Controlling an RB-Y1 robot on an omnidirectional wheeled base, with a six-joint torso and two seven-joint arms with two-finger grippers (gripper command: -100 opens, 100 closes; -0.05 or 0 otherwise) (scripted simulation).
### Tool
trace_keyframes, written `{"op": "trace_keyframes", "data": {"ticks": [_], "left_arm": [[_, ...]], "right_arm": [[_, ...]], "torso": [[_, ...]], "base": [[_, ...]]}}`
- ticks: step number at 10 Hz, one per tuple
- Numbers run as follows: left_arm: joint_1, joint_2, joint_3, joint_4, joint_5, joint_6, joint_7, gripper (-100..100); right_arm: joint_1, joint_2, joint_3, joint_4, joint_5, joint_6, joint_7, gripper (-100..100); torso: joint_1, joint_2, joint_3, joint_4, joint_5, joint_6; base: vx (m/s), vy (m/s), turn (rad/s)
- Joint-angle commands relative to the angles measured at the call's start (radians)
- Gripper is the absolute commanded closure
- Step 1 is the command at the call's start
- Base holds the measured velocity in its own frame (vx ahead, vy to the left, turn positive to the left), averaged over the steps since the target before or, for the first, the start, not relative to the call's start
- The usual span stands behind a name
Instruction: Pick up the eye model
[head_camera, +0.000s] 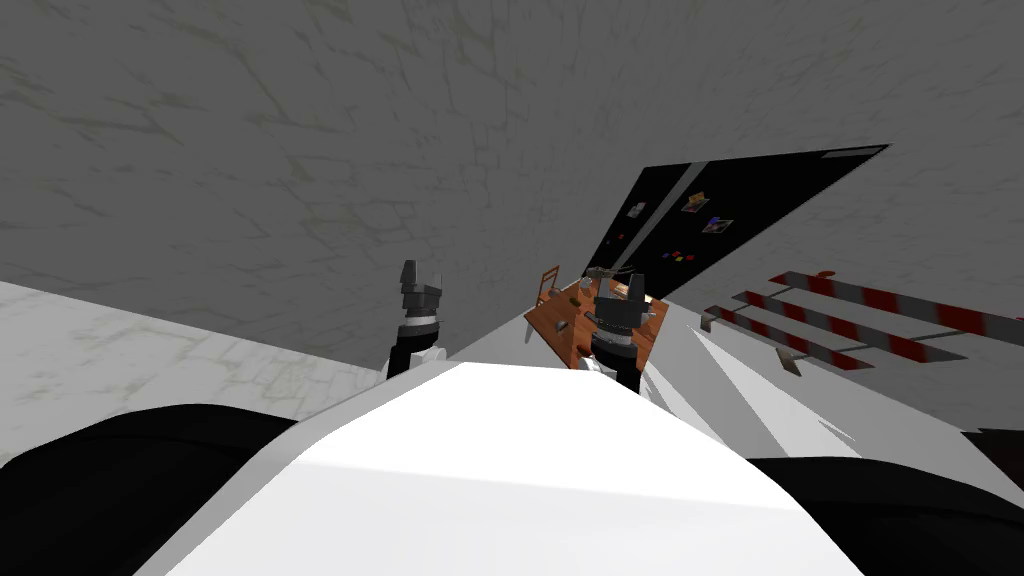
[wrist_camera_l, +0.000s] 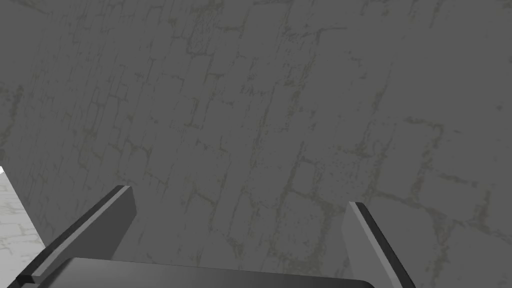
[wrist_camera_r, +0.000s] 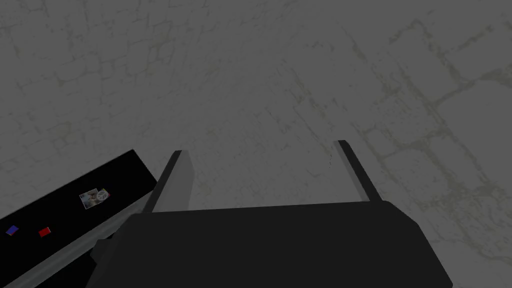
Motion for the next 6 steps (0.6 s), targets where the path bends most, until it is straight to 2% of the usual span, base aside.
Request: {"op": "trace_keyframes", "data": {"ticks": [1, 6], "left_arm": [[0.000, 0.000, 0.000, 0.000, 0.000, 0.000, 0.000, 0], [0.000, 0.000, 0.000, 0.000, 0.000, 0.000, 0.000, 0]], "right_arm": [[-0.010, -0.011, -0.005, 0.033, -0.023, 0.021, -0.024, -100], [-0.067, -0.056, -0.030, 0.175, -0.130, 0.120, -0.134, -100]], "torso": [[0.000, 0.000, 0.000, 0.000, 0.000, 0.000], [-0.001, -0.001, -0.001, 0.000, 0.000, 0.000]], "base": [[0.002, -0.002, 0.052], [0.009, -0.009, 0.073]]}}
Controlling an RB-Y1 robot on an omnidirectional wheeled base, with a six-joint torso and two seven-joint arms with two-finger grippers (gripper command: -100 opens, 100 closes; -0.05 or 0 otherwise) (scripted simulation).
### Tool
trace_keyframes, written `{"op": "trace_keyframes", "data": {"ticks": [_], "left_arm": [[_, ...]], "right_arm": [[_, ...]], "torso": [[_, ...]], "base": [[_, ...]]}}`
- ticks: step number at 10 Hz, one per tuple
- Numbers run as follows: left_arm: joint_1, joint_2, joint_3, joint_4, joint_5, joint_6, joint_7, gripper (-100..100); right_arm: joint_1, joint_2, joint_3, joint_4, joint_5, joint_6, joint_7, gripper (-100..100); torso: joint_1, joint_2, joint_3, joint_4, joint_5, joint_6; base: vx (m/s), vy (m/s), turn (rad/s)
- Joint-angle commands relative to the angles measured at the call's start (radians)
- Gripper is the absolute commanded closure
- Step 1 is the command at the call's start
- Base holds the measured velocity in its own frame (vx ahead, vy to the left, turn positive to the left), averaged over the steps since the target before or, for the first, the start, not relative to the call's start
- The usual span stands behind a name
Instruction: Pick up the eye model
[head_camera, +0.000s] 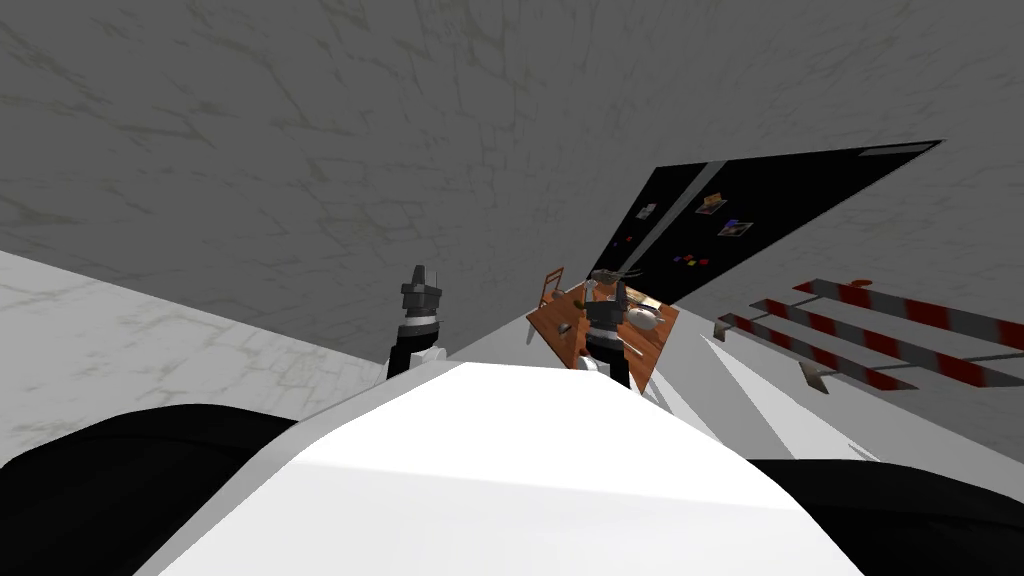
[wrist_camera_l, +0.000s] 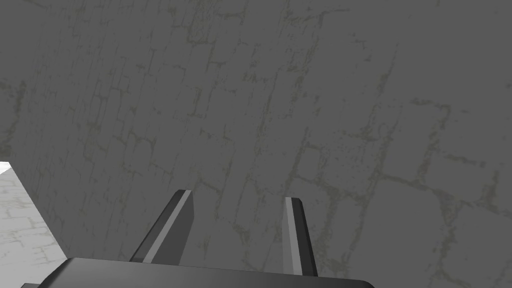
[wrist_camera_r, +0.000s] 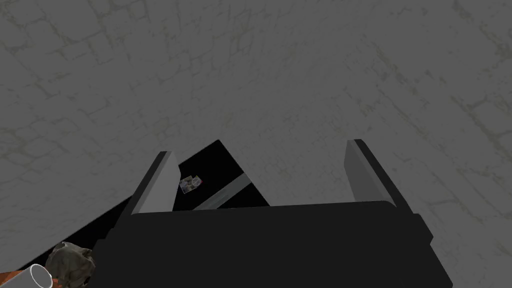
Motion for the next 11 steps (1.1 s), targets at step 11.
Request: {"op": "trace_keyframes", "data": {"ticks": [11], "left_arm": [[0.000, 0.000, 0.000, 0.000, 0.000, 0.000, 0.000, 0]], "right_arm": [[-0.135, -0.101, -0.063, 0.298, -0.225, 0.208, -0.232, -100]], "torso": [[0.000, 0.001, 0.000, 0.000, 0.000, 0.000]], "base": [[0.000, -0.011, 0.054]]}}
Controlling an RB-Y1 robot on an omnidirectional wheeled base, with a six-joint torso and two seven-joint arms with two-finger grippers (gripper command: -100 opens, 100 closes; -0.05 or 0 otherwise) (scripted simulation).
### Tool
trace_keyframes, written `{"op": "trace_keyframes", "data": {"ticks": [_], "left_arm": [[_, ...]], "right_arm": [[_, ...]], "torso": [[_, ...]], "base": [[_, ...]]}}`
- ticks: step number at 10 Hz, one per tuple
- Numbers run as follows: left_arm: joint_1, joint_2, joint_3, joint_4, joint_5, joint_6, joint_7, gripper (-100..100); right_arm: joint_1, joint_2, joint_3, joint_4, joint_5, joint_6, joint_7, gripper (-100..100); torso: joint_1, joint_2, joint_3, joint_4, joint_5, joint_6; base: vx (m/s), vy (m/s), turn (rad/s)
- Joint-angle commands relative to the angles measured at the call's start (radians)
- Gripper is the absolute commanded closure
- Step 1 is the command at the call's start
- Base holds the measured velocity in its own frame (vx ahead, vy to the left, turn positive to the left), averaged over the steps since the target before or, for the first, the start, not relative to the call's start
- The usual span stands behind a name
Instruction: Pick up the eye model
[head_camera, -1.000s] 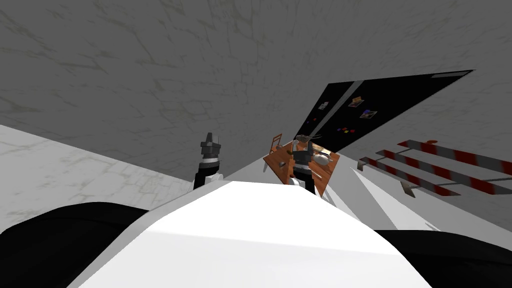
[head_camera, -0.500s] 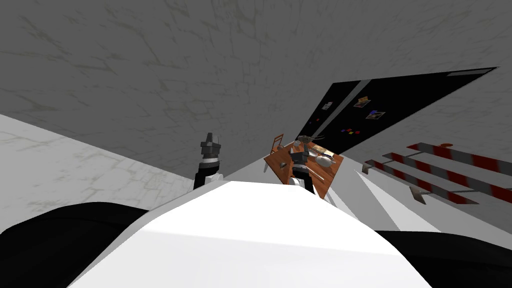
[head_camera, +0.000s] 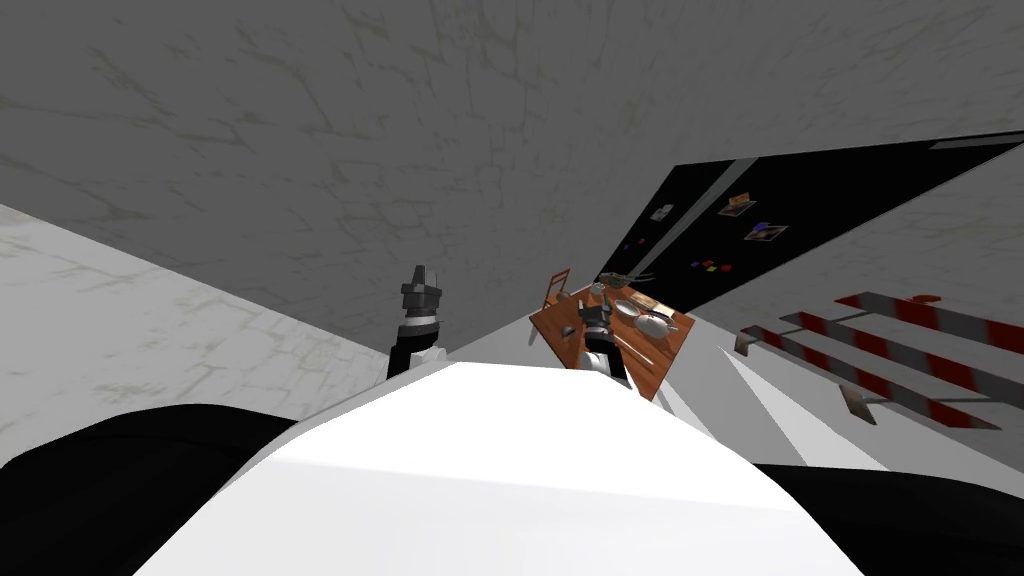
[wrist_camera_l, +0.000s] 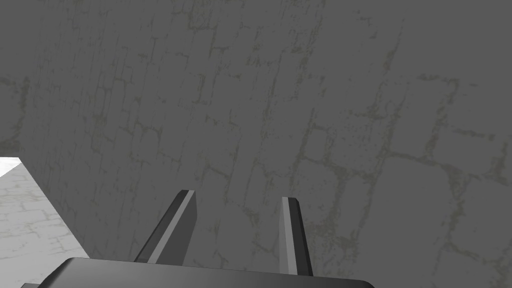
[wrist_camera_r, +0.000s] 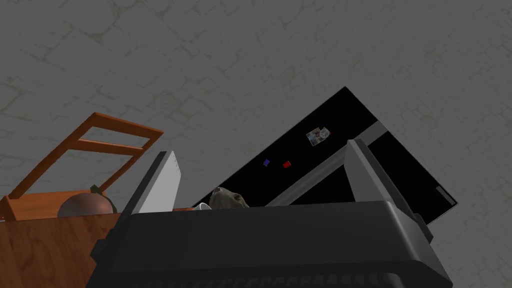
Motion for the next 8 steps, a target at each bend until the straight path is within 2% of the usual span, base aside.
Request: {"op": "trace_keyframes", "data": {"ticks": [1, 2, 3, 4, 5, 6, 7, 8], "left_arm": [[0.000, 0.000, 0.000, 0.000, 0.000, 0.000, 0.000, 0], [0.000, 0.000, 0.000, 0.000, 0.000, 0.000, 0.000, 0], [0.000, 0.000, 0.000, 0.000, 0.000, 0.000, 0.000, 0], [0.000, 0.000, 0.000, 0.000, 0.000, 0.000, 0.000, 0], [0.000, 0.000, 0.000, 0.000, 0.000, 0.000, 0.000, 0], [0.000, 0.000, 0.000, 0.000, 0.000, 0.000, 0.000, 0], [0.000, 0.000, 0.000, 0.000, 0.000, 0.000, 0.000, 0], [0.000, 0.000, 0.000, 0.000, 0.000, 0.000, 0.000, 0]], "right_arm": [[-0.006, -0.006, -0.001, 0.043, -0.017, 0.016, -0.021, -100], [-0.029, -0.022, -0.010, 0.079, -0.055, 0.052, -0.059, -100], [-0.029, -0.022, -0.010, 0.100, -0.055, 0.052, -0.059, -100], [-0.052, -0.038, -0.020, 0.140, -0.094, 0.089, -0.099, -100], [-0.052, -0.038, -0.020, 0.160, -0.094, 0.089, -0.099, -100], [-0.075, -0.054, -0.029, 0.189, -0.134, 0.127, -0.139, -100], [-0.075, -0.054, -0.029, 0.219, -0.134, 0.127, -0.139, -100], [-0.098, -0.071, -0.040, 0.245, -0.174, 0.166, -0.179, -100]], "torso": [[0.000, 0.000, 0.000, 0.000, 0.000, 0.000], [0.000, 0.000, 0.000, 0.000, 0.000, 0.000], [0.000, 0.000, 0.000, 0.000, 0.000, 0.000], [0.000, 0.000, 0.000, 0.000, 0.000, 0.000], [0.000, 0.000, 0.000, 0.000, 0.000, 0.000], [0.000, 0.000, 0.000, 0.000, 0.000, 0.000], [0.000, 0.000, 0.000, 0.000, 0.000, 0.000], [0.000, 0.000, 0.000, 0.000, 0.000, 0.001]], "base": [[-0.001, -0.011, 0.041], [0.000, -0.010, 0.074], [0.001, -0.010, 0.041], [0.003, -0.009, 0.073], [0.004, -0.011, 0.047], [0.002, -0.011, 0.078], [0.003, -0.012, 0.047], [0.001, -0.012, 0.098]]}}
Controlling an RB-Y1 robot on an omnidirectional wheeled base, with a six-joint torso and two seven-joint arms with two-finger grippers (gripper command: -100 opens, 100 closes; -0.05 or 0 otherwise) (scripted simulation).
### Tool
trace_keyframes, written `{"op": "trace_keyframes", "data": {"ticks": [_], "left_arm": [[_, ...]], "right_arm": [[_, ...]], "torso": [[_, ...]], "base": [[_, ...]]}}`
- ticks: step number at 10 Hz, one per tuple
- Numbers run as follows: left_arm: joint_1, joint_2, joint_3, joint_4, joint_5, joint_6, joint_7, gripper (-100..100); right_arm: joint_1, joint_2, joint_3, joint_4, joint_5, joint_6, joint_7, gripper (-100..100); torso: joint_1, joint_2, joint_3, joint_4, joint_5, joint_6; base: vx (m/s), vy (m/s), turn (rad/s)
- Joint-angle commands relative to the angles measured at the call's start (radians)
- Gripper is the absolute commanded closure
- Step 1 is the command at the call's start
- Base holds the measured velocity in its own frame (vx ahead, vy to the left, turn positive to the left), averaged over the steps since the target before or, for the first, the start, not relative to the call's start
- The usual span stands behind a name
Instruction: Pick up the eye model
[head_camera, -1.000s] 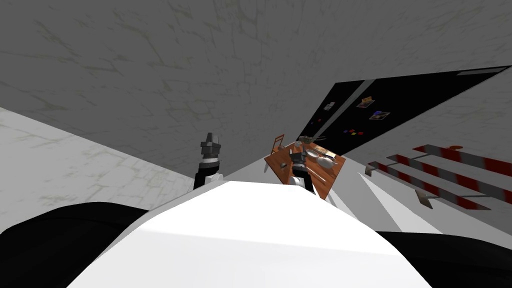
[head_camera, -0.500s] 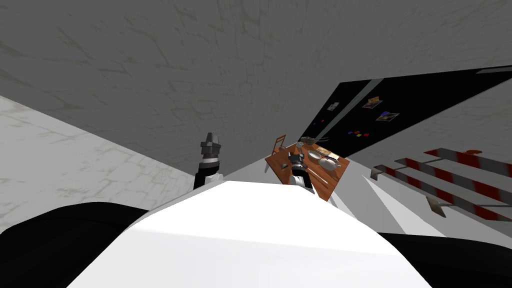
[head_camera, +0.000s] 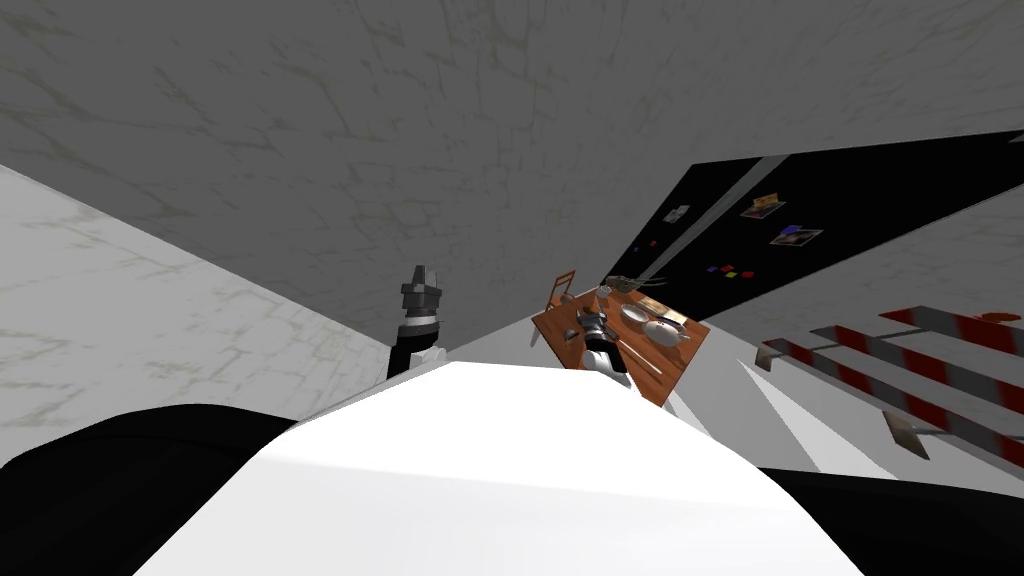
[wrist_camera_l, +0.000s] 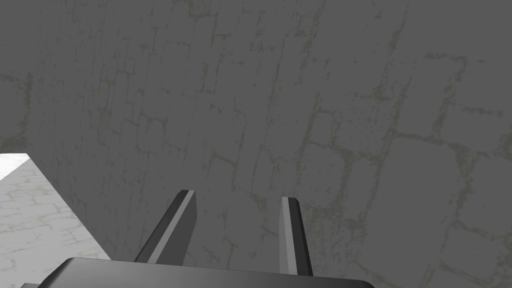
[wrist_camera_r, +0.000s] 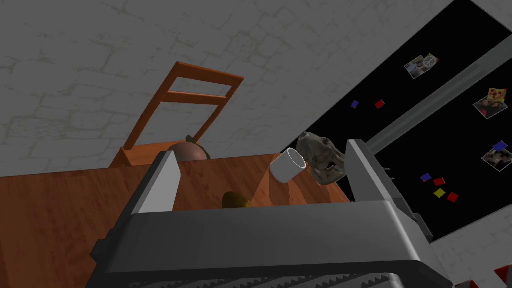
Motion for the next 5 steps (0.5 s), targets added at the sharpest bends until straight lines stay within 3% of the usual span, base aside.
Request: {"op": "trace_keyframes", "data": {"ticks": [1, 2, 3, 5], "left_arm": [[0.000, 0.000, 0.000, 0.000, 0.000, 0.000, 0.000, 0], [0.000, 0.000, 0.000, 0.000, 0.000, 0.000, 0.000, 0], [0.000, 0.000, 0.000, 0.000, 0.000, 0.000, 0.000, 0], [0.000, 0.000, 0.000, 0.000, 0.000, 0.000, 0.000, 0]], "right_arm": [[-0.018, -0.014, -0.005, 0.050, -0.022, 0.020, -0.027, -100], [-0.018, -0.014, -0.005, 0.064, -0.022, 0.020, -0.027, -100], [-0.041, -0.030, -0.016, 0.087, -0.062, 0.059, -0.068, -100], [-0.041, -0.030, -0.016, 0.127, -0.062, 0.059, -0.068, -100]], "torso": [[0.000, 0.000, 0.000, 0.000, 0.000, 0.000], [0.000, 0.000, 0.000, 0.000, 0.000, 0.001], [0.000, 0.000, 0.000, 0.000, 0.000, 0.001], [0.000, 0.000, 0.000, 0.000, 0.000, 0.001]], "base": [[0.004, -0.014, 0.042], [0.003, -0.006, -0.020], [0.003, -0.007, 0.084], [0.003, -0.009, 0.024]]}}
